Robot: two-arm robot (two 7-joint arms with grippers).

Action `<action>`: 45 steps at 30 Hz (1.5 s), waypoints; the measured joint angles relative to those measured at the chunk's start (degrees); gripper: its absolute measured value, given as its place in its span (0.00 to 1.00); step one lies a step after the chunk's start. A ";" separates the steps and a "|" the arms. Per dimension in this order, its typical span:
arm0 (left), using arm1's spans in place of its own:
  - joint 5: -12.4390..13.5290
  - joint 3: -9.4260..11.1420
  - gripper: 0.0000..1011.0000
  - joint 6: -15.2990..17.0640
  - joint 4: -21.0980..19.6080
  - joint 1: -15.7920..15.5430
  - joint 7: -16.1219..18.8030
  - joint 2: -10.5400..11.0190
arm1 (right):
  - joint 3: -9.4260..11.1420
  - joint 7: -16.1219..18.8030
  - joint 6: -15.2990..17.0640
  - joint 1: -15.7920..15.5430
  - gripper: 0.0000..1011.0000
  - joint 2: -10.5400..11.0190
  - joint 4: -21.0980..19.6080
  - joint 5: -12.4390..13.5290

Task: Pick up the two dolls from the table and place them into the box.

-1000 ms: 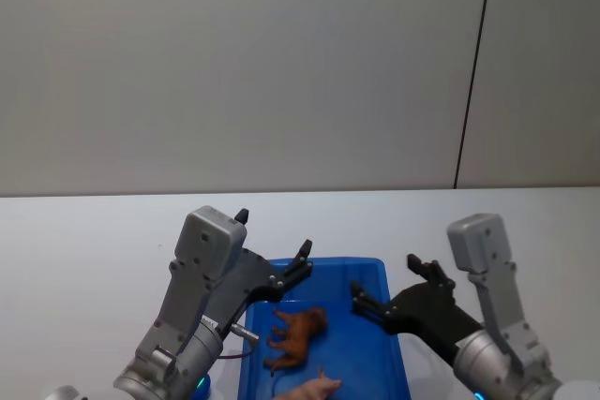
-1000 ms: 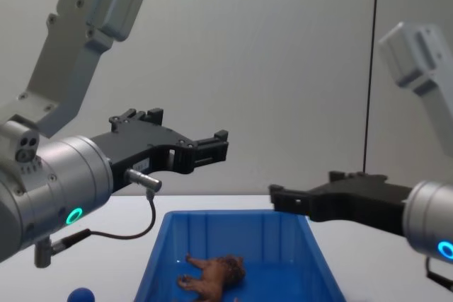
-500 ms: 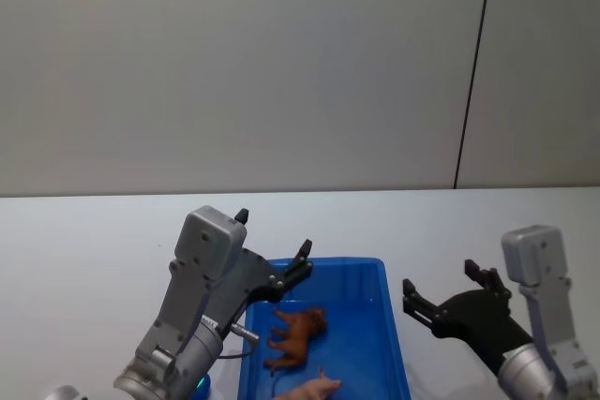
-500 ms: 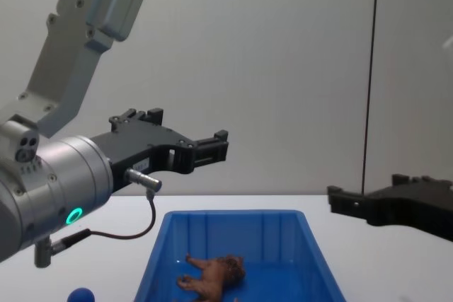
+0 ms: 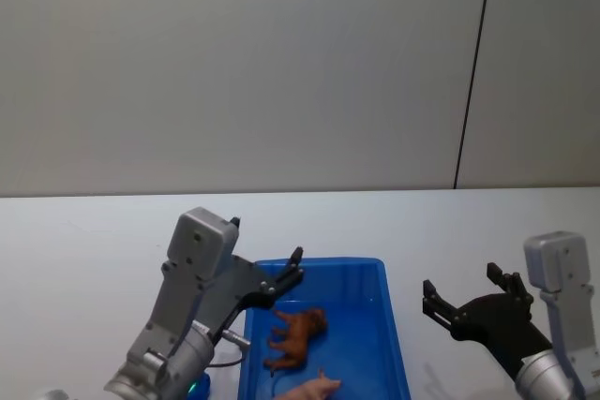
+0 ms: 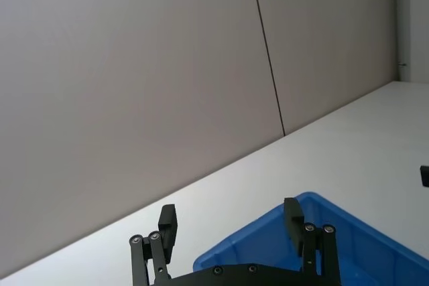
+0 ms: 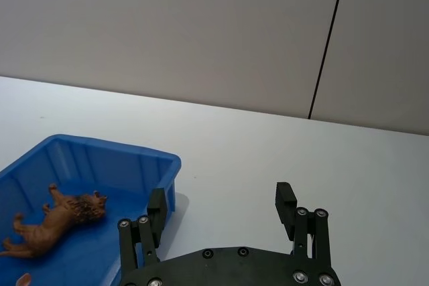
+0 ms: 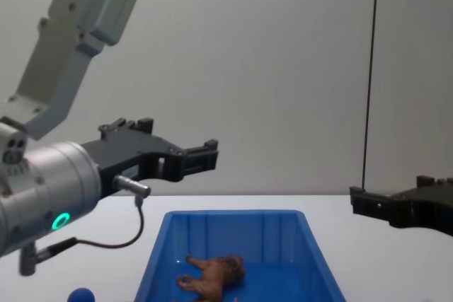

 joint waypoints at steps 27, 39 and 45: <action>-11.07 -3.99 0.99 13.13 -6.16 7.18 3.90 7.40 | 0.33 -1.05 -0.21 -0.69 0.99 0.43 -0.54 0.31; -13.68 -5.03 0.99 14.39 -4.39 8.66 4.13 8.64 | 0.34 -1.13 -0.22 -0.75 0.99 0.49 -0.61 0.33; -14.16 -5.36 0.99 14.74 -2.97 8.71 3.25 8.72 | 0.34 -1.16 -0.22 -0.78 0.99 0.49 -0.61 0.33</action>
